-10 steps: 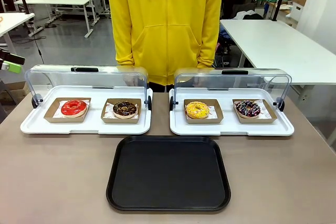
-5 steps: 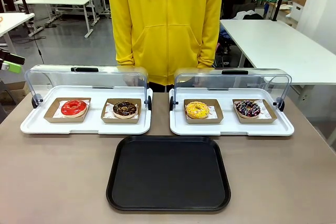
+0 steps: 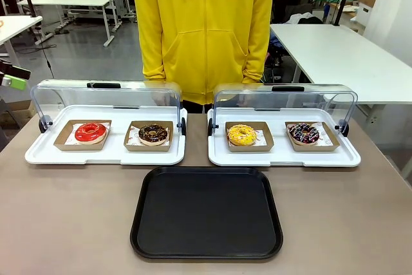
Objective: Move the second donut from the left to the tray.
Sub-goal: Pick up the Paper togo box containing the Donut indicated by the person and place it on the Handle tray.
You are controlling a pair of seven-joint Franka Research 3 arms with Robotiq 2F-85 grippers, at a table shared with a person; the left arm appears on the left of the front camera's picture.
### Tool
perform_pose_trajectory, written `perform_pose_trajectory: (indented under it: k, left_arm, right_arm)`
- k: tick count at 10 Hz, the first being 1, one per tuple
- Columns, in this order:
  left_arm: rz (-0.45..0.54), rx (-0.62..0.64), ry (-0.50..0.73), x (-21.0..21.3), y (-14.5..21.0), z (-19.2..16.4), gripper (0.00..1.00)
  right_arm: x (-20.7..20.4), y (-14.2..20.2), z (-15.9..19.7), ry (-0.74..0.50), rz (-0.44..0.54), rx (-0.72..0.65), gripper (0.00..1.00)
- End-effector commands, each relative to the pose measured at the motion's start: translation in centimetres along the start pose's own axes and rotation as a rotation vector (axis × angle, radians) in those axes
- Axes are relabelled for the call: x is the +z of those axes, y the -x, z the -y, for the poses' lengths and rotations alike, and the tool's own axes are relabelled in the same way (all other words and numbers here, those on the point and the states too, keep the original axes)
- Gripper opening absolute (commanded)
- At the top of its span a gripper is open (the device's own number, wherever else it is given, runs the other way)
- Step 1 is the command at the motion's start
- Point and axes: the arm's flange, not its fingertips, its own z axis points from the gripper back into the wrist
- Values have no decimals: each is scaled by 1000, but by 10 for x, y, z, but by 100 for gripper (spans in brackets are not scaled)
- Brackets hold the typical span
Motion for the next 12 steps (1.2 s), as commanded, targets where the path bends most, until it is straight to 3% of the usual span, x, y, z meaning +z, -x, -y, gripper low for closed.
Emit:
perform_pose_trajectory:
  k: [1, 12]
  left_arm:
    - [-9, -1, 4, 0, -1, 1, 100]
    - [-9, -1, 4, 0, -1, 1, 100]
  right_arm:
    - [0, -2, 2, 1, 20, 8, 100]
    - [0, -2, 2, 1, 20, 8, 100]
